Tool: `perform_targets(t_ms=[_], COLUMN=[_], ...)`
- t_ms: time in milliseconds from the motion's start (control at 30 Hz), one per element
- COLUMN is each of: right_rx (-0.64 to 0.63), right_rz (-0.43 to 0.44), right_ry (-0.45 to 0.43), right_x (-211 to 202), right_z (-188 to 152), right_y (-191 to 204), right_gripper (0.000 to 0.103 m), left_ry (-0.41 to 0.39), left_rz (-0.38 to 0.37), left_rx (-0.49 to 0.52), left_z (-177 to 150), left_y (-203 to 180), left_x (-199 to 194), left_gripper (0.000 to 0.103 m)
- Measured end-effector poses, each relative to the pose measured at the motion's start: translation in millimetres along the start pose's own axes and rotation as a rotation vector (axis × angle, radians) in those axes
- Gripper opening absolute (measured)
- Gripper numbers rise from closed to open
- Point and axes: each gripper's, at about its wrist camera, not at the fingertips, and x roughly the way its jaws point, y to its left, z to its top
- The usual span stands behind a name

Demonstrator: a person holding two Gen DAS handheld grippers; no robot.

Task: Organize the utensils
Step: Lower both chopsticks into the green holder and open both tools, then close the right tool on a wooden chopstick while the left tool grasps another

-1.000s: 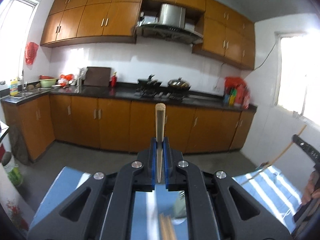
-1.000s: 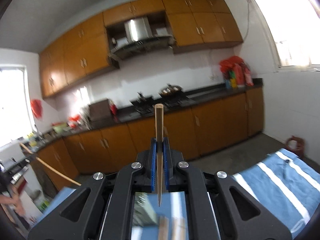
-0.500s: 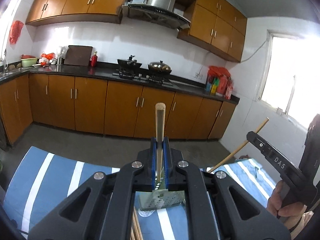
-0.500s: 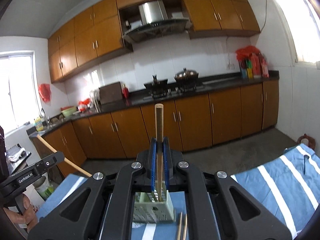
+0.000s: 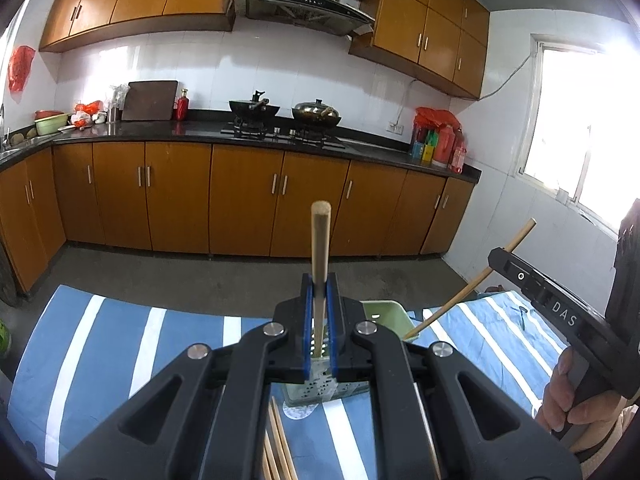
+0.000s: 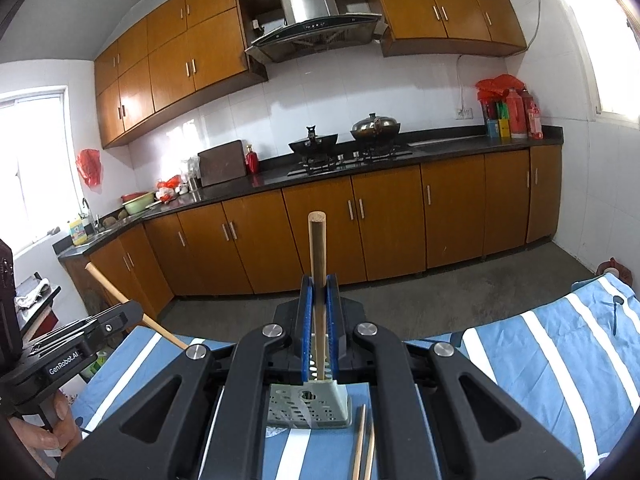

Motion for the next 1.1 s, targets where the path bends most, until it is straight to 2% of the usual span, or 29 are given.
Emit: perform_targets(t_ms=[67,133,233,400,567,733,800,867,933,1100], right_rx=[0.005,0.009,0.020,0.037,0.058,0.082,0.091,0.089,0.067,0.055], right_rz=[0.011,0.007,0.002,-0.021,-0.079,-0.155,-0.170,-0.165,-0.154,-0.151], right_ry=[0.009,0.005,-0.011,-0.037,-0.023,0.098,0.180,0.273,0.361,0.492], right_x=[0,-2,-8,-26,-44,-41,-32,-21,-10,7], right_z=[0,-1,2,5,-11,-51,-77,-107,-135,-182], right_y=[-1,-3,-7,-20,-42,-67,-74,-75,-71,-65], right_gripper=[0.014,0.031,0.033,0.033,0.033,0.033,0.033,0.027,0.020,0.018], left_ry=[0.006,0.012,0.009,-0.022,-0.052,-0.023,0.008,0.043,0.080,0.164], left_rz=[0.002,0.001,0.008,0.021,0.066,0.151,0.190,0.214,0.217,0.216], left_rx=[-0.004,-0.009,-0.013,-0.025,-0.013,0.017,0.030,0.029,0.012,-0.017], left_z=[-2,-4,-5,-2,-7,-34,-53,-71,-89,-136], left_y=[1,3,5,8,16,29,36,41,46,49], left_x=[1,2,-1,-18,-43,-54,-54,-51,-49,-41], left_gripper=[0.008,0.012,0.018,0.022,0.026,0.027,0.027,0.027,0.027,0.027])
